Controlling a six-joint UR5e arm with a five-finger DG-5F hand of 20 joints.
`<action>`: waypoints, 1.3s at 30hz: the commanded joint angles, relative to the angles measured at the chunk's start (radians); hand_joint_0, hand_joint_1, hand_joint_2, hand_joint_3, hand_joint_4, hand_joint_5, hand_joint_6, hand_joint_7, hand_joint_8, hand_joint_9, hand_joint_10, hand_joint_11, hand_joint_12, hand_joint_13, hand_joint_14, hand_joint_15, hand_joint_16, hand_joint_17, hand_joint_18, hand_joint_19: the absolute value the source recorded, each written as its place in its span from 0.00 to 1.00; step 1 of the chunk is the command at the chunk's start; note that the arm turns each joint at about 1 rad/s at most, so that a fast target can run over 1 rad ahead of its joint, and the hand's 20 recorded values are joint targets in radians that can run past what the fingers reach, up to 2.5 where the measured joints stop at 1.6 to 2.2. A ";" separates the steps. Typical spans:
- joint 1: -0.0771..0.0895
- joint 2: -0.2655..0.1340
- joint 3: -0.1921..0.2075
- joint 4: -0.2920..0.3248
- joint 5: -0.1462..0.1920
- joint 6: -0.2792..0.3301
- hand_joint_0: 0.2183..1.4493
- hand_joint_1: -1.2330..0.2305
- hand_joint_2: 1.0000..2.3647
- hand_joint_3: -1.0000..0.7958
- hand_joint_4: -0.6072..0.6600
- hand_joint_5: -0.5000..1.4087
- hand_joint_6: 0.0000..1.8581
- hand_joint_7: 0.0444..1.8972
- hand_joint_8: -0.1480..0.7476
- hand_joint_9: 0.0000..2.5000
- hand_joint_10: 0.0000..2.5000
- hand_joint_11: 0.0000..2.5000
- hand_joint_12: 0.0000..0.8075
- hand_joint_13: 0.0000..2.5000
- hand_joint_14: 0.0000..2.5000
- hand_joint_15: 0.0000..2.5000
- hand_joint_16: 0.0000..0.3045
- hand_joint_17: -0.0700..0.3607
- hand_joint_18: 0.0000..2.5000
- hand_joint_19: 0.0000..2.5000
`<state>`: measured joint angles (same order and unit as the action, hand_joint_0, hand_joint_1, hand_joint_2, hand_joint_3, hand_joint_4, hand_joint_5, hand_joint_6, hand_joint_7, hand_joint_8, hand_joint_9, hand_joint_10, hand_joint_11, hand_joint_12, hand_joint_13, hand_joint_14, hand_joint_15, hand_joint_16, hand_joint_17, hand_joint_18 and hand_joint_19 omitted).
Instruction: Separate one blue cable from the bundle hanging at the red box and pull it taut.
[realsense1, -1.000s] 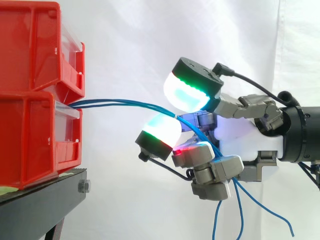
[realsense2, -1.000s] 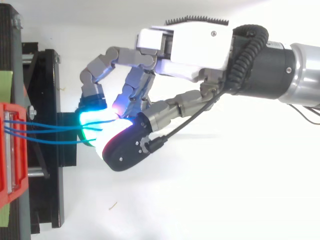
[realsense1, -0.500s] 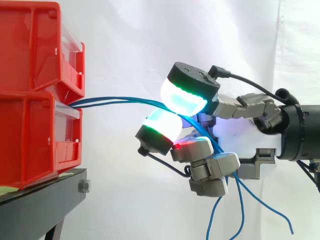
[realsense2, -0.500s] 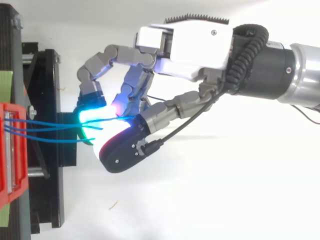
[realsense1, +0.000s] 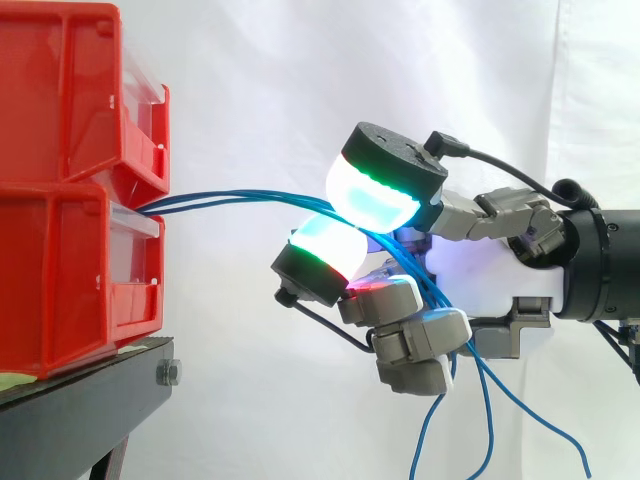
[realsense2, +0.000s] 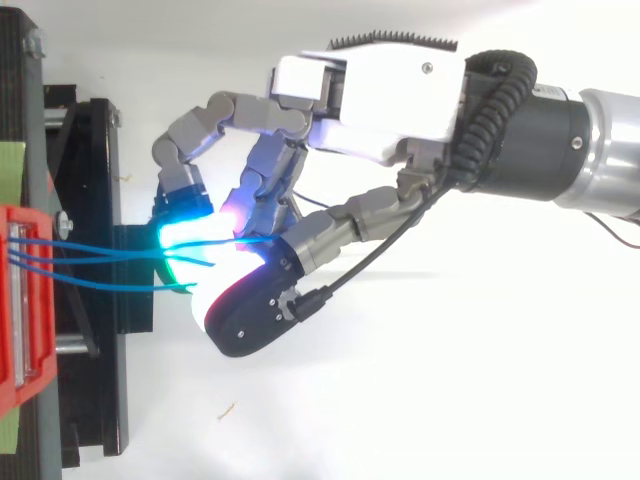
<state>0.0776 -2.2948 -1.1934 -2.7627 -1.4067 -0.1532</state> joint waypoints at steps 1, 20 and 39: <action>-0.001 0.000 0.000 0.000 0.000 0.001 0.39 0.15 0.00 0.28 0.45 0.19 0.49 0.72 0.45 0.45 0.00 0.56 0.38 0.52 0.00 0.78 0.14 0.39 0.43 0.43; 0.001 0.000 -0.002 -0.002 0.000 0.004 0.21 0.26 0.00 0.28 0.53 0.19 0.47 0.60 0.49 0.44 0.00 0.53 0.44 0.51 0.02 0.72 0.17 0.43 0.43 0.42; -0.001 0.000 0.000 -0.002 0.000 0.004 0.34 0.26 0.01 0.34 0.50 0.19 0.47 0.65 0.45 0.44 0.00 0.54 0.39 0.51 0.00 0.73 0.15 0.40 0.40 0.43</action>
<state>0.0767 -2.2948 -1.1944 -2.7629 -1.4065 -0.1488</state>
